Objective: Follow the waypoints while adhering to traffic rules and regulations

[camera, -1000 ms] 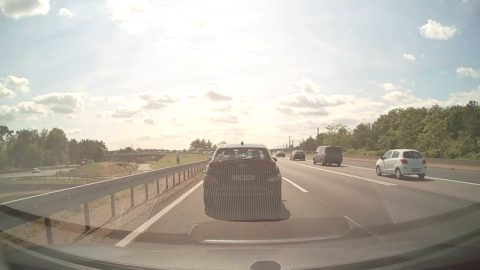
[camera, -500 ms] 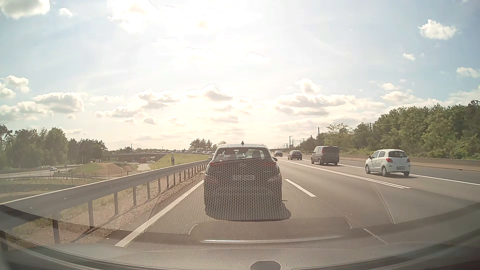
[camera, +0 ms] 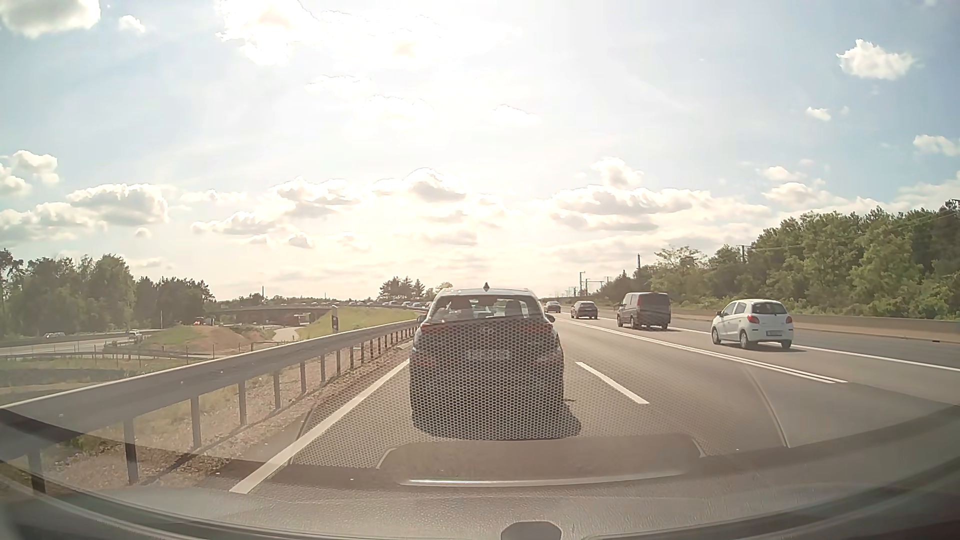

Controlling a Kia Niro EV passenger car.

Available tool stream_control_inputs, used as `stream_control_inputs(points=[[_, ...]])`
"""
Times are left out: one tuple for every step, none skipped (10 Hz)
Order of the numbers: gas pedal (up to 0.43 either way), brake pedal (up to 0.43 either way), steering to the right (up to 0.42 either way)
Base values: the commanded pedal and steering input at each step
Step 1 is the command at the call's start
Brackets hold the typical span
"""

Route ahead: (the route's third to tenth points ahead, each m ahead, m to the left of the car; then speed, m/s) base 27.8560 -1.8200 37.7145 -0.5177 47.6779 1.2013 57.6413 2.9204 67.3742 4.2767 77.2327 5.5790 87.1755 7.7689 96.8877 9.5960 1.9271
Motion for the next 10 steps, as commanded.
stream_control_inputs(points=[[0.0,0.0,-0.004],[0.0,0.0,-0.004],[0.0,0.0,-0.004],[0.0,0.0,-0.004],[0.0,0.0,-0.003],[0.0,0.0,-0.003],[0.0,0.0,-0.003],[0.0,0.0,-0.003],[0.0,0.0,-0.003],[0.059,0.0,-0.004]])
